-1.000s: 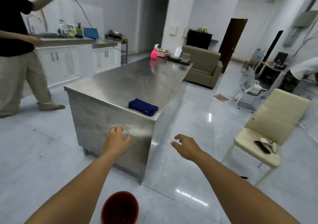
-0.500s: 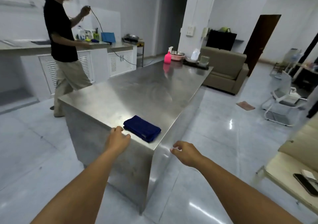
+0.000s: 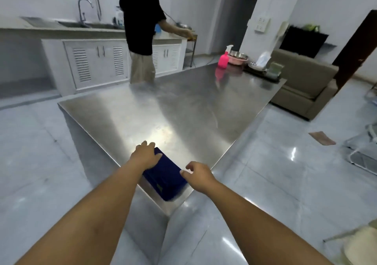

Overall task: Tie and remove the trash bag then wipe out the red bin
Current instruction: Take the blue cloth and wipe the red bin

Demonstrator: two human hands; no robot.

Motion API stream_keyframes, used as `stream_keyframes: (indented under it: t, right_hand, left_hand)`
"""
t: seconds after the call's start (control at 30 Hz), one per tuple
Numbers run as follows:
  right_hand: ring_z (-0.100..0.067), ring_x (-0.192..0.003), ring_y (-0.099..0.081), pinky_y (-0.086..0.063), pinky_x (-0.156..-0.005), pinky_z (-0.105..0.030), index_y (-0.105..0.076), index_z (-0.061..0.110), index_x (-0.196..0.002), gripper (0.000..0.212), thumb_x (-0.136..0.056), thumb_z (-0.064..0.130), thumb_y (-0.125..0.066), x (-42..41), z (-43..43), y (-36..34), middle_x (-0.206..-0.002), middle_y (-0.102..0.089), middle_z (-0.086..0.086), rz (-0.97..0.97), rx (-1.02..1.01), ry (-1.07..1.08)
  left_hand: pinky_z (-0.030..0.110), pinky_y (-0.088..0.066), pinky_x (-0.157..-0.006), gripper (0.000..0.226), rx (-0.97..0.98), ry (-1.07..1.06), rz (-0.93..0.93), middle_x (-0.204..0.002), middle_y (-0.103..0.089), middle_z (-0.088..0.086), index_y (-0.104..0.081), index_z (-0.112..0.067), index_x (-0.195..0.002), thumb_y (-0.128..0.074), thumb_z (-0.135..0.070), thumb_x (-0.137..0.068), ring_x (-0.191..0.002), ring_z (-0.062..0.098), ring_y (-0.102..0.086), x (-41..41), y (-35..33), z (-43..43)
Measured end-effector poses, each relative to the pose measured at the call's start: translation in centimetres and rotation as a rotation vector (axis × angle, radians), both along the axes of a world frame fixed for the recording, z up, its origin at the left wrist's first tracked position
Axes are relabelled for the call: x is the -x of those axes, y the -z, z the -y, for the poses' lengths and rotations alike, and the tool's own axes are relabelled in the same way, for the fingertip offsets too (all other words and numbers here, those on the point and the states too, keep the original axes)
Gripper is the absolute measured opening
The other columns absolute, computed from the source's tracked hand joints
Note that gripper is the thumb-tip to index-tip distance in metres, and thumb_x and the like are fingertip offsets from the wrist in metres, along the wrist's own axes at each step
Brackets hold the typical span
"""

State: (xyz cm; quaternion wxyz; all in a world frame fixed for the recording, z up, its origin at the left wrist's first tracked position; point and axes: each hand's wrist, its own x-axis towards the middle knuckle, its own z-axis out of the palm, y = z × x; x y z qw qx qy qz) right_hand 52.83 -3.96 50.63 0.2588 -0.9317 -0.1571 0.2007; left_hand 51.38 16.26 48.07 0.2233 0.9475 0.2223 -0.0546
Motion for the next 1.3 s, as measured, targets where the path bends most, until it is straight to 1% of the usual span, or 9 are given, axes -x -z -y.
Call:
stream_keyframes:
  t: [0.23, 0.37, 0.47, 0.6, 0.73, 0.87, 0.97, 1.1, 1.3]
  right_hand:
    - [-0.027, -0.118, -0.055, -0.047, -0.089, -0.031, -0.036, 0.009, -0.141, 0.064, -0.088, 0.035, -0.061, -3.5, -1.2, 3.9, -0.135, -0.051, -0.013, -0.107, 0.007, -0.081]
    - [-0.026, -0.111, -0.058, -0.052, -0.091, -0.035, -0.05, 0.007, -0.126, 0.05, -0.086, 0.035, -0.064, -4.9, -1.5, 6.1, -0.126, -0.055, -0.01, -0.024, 0.025, -0.118]
    - [-0.025, -0.094, -0.063, -0.054, -0.077, -0.033, -0.055, 0.011, -0.109, 0.034, -0.084, 0.033, -0.066, -5.3, -1.7, 6.9, -0.109, -0.06, -0.007, -0.066, -0.031, -0.113]
    - [-0.021, -0.074, -0.057, -0.055, -0.069, -0.034, -0.052, 0.014, -0.079, 0.02, -0.076, 0.02, -0.071, -6.1, -1.3, 7.2, -0.085, -0.058, -0.003, -0.249, -0.125, -0.025]
    - [-0.021, -0.07, -0.052, -0.047, -0.062, -0.033, -0.051, 0.013, -0.075, 0.018, -0.068, 0.015, -0.067, -6.6, -1.2, 6.2, -0.08, -0.057, -0.007, -0.455, -0.286, -0.06]
    - [-0.028, -0.087, -0.056, -0.052, -0.075, -0.04, -0.051, 0.01, -0.082, 0.017, -0.069, 0.002, -0.059, -6.6, -1.2, 5.5, -0.094, -0.058, -0.012, -0.734, -0.429, -0.086]
    - [-0.028, -0.086, -0.057, -0.052, -0.073, -0.039, -0.049, 0.009, -0.082, 0.019, -0.071, -0.005, -0.053, -6.3, -1.2, 5.3, -0.097, -0.059, -0.013, -0.799, -0.474, -0.092]
    - [-0.039, -0.109, -0.057, -0.048, -0.098, -0.056, -0.048, 0.008, -0.092, 0.028, -0.069, -0.008, -0.051, -5.7, -1.8, 5.1, -0.113, -0.059, -0.021, -0.881, -0.52, -0.055]
    - [-0.029, -0.089, -0.059, -0.055, -0.077, -0.041, -0.051, 0.007, -0.091, 0.019, -0.079, -0.007, -0.058, -2.5, -4.5, 4.2, -0.098, -0.061, -0.014, -0.815, -0.527, -0.121]
  left_hand:
    - [0.04, -0.042, -0.099, 0.06, 0.092, -0.183, -0.092, -0.137, -0.046, 0.016, -0.039, -0.003, -0.132, -0.055, -0.041, -0.089, -0.122, 0.033, -0.046, -1.2, 2.8, 0.7]
    - [0.039, -0.04, -0.101, 0.06, 0.017, -0.325, -0.071, -0.141, -0.038, 0.017, -0.037, -0.003, -0.135, -0.051, -0.042, -0.091, -0.128, 0.034, -0.038, -1.4, 3.7, 1.2]
    - [0.037, -0.043, -0.096, 0.063, -0.033, -0.419, -0.05, -0.136, -0.044, 0.015, -0.042, -0.005, -0.131, -0.057, -0.047, -0.086, -0.122, 0.032, -0.044, -1.4, 4.1, 1.7]
    - [0.03, -0.045, -0.064, 0.045, 0.195, -0.619, -0.006, -0.097, -0.06, 0.006, -0.056, -0.011, -0.099, -0.072, -0.043, -0.072, -0.085, 0.024, -0.055, -0.6, 4.1, 1.8]
    - [0.035, -0.052, -0.07, 0.026, 0.494, -0.754, 0.18, -0.095, -0.062, 0.009, -0.057, -0.014, -0.088, -0.074, -0.022, -0.069, -0.086, 0.025, -0.059, 0.2, 4.1, 2.0]
    - [0.029, -0.049, -0.059, 0.023, 0.694, -0.781, 0.317, -0.094, -0.063, 0.007, -0.057, -0.015, -0.088, -0.072, -0.011, -0.073, -0.081, 0.02, -0.059, 1.2, 2.8, 3.3]
    - [0.034, -0.054, -0.066, 0.023, 0.71, -0.802, 0.376, -0.089, -0.062, 0.005, -0.056, -0.012, -0.092, -0.072, -0.009, -0.075, -0.081, 0.021, -0.06, 2.7, 1.5, 4.5]
    - [0.035, -0.054, -0.075, 0.037, 0.778, -0.875, 0.422, -0.105, -0.065, 0.009, -0.059, -0.007, -0.113, -0.07, -0.006, -0.078, -0.097, 0.027, -0.062, 5.6, -0.8, 5.3]
    - [0.029, -0.053, -0.065, 0.042, 0.832, -0.976, 0.591, -0.113, -0.067, 0.009, -0.061, -0.013, -0.12, -0.065, -0.002, -0.08, -0.097, 0.024, -0.064, 11.2, -3.9, 5.3]
